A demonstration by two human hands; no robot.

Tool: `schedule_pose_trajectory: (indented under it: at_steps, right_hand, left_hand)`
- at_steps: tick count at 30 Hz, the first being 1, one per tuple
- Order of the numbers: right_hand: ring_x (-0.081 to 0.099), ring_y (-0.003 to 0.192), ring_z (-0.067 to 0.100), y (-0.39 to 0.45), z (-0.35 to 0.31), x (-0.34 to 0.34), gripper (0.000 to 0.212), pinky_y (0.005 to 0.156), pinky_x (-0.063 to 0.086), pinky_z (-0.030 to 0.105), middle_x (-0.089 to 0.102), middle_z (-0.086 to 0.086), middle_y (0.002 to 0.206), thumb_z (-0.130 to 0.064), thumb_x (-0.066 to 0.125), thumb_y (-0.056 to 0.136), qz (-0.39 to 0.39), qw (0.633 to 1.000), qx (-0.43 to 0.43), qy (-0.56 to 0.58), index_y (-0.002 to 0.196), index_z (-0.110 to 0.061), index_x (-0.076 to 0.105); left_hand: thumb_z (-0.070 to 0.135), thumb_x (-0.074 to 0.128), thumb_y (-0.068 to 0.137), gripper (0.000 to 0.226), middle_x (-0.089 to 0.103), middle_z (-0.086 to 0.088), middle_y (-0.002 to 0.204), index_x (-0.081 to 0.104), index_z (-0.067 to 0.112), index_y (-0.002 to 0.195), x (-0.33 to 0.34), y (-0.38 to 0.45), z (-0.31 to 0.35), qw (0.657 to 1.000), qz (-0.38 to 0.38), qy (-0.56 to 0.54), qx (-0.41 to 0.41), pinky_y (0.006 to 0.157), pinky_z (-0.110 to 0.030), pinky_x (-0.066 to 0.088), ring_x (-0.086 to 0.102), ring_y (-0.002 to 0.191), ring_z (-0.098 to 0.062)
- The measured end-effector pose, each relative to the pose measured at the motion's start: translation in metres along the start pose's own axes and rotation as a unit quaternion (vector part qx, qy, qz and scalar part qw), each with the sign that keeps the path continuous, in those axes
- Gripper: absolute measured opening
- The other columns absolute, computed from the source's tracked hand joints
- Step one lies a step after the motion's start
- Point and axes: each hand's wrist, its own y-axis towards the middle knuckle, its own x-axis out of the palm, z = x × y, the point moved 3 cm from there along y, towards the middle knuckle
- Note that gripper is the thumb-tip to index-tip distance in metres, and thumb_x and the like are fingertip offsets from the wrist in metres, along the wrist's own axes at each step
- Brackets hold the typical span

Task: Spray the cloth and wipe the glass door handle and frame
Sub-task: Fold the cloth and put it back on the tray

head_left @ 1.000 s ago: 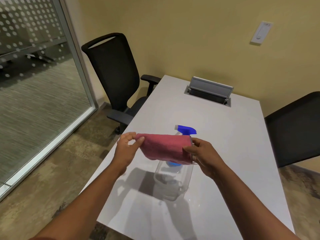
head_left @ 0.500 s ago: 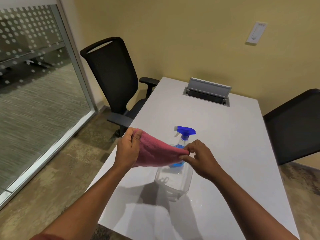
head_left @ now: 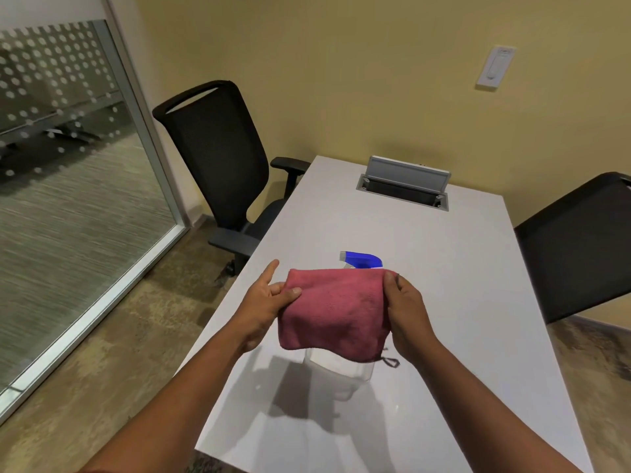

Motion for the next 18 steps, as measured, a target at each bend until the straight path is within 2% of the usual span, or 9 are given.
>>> schedule_pose_trajectory:
  at_steps: [1, 3, 5, 7, 10, 12, 14, 16, 18]
  right_hand:
    - [0.065, 0.081, 0.016, 0.0, 0.001, 0.002, 0.031, 0.069, 0.052, 0.03, 0.075, 0.007, 0.098, -0.042, 0.049, 0.102, -0.003, 1.0, 0.009, 0.015, 0.101, -0.021, 0.073]
    - [0.063, 0.084, 0.021, 0.0, 0.004, 0.004, 0.032, 0.073, 0.052, 0.035, 0.074, 0.013, 0.099, -0.039, 0.05, 0.102, -0.008, 0.997, 0.035, 0.064, 0.104, -0.016, 0.072]
    - [0.065, 0.085, 0.023, -0.001, 0.005, 0.006, 0.034, 0.077, 0.053, 0.039, 0.075, 0.015, 0.1, -0.039, 0.051, 0.102, -0.01, 0.992, 0.061, 0.108, 0.106, -0.012, 0.071]
    - [0.066, 0.085, 0.025, 0.0, 0.007, 0.005, 0.037, 0.079, 0.054, 0.041, 0.076, 0.016, 0.105, -0.042, 0.052, 0.102, -0.012, 0.99, 0.073, 0.121, 0.106, -0.011, 0.071]
    - [0.066, 0.085, 0.027, 0.003, 0.012, 0.003, 0.041, 0.08, 0.054, 0.042, 0.076, 0.015, 0.101, -0.045, 0.053, 0.1, -0.01, 0.987, 0.093, 0.128, 0.107, -0.008, 0.07]
    - [0.069, 0.086, 0.028, 0.004, 0.015, 0.0, 0.041, 0.077, 0.057, 0.04, 0.075, 0.016, 0.102, -0.043, 0.056, 0.099, -0.02, 0.982, 0.12, 0.141, 0.11, -0.005, 0.069]
    - [0.073, 0.083, 0.025, 0.005, 0.018, -0.002, 0.035, 0.068, 0.06, 0.037, 0.076, 0.015, 0.102, -0.032, 0.061, 0.098, -0.04, 0.976, 0.142, 0.158, 0.116, -0.003, 0.067]
    - [0.075, 0.076, 0.02, 0.007, 0.022, -0.004, 0.036, 0.06, 0.058, 0.032, 0.076, 0.015, 0.101, -0.015, 0.064, 0.095, -0.041, 0.974, 0.16, 0.156, 0.128, -0.002, 0.06]
    - [0.074, 0.076, 0.019, 0.01, 0.025, -0.006, 0.057, 0.06, 0.058, 0.031, 0.072, 0.015, 0.104, -0.003, 0.067, 0.09, -0.035, 0.975, 0.175, 0.134, 0.142, -0.008, 0.046]
  left_hand:
    - [0.026, 0.079, 0.086, 0.092, 0.059, -0.016, 0.144, 0.025, 0.033, 0.161, 0.0, 0.001, -0.005, 1.0, 0.02, -0.016, -0.011, 0.107, -0.046, 0.052, 0.063, 0.126, -0.03]
    - [0.028, 0.073, 0.093, 0.069, 0.062, -0.012, 0.139, 0.04, 0.031, 0.154, 0.002, 0.001, -0.013, 0.997, 0.041, -0.056, -0.036, 0.087, -0.033, 0.059, 0.066, 0.119, -0.025]
    - [0.029, 0.071, 0.094, 0.058, 0.067, -0.009, 0.132, 0.048, 0.028, 0.147, 0.005, 0.0, -0.02, 0.993, 0.03, -0.091, -0.067, 0.076, -0.026, 0.059, 0.068, 0.112, -0.019]
    - [0.025, 0.074, 0.092, 0.059, 0.07, -0.011, 0.128, 0.049, 0.028, 0.146, 0.007, -0.004, -0.024, 0.991, -0.005, -0.088, -0.099, 0.074, -0.026, 0.059, 0.071, 0.104, -0.018]
    - [0.013, 0.086, 0.08, 0.077, 0.072, -0.017, 0.125, 0.048, 0.042, 0.14, 0.003, -0.014, -0.027, 0.987, -0.083, -0.053, -0.128, 0.086, -0.031, 0.06, 0.073, 0.109, -0.027]
    - [0.006, 0.088, 0.073, 0.089, 0.068, -0.019, 0.128, 0.045, 0.046, 0.141, 0.001, -0.019, -0.025, 0.987, -0.119, 0.019, -0.11, 0.095, -0.036, 0.059, 0.07, 0.115, -0.031]
    - [0.006, 0.083, 0.072, 0.092, 0.058, -0.009, 0.133, 0.043, 0.043, 0.146, 0.002, -0.02, -0.021, 0.976, -0.12, 0.169, -0.066, 0.096, -0.039, 0.06, 0.065, 0.115, -0.03]
    - [0.008, 0.079, 0.077, 0.087, 0.049, 0.001, 0.132, 0.042, 0.038, 0.149, 0.004, -0.018, -0.017, 0.938, -0.099, 0.331, -0.016, 0.096, -0.037, 0.059, 0.06, 0.116, -0.024]
    - [0.011, 0.074, 0.082, 0.075, 0.046, 0.0, 0.126, 0.046, 0.031, 0.149, 0.004, -0.016, -0.015, 0.893, -0.064, 0.444, 0.032, 0.099, -0.033, 0.055, 0.056, 0.114, -0.02]
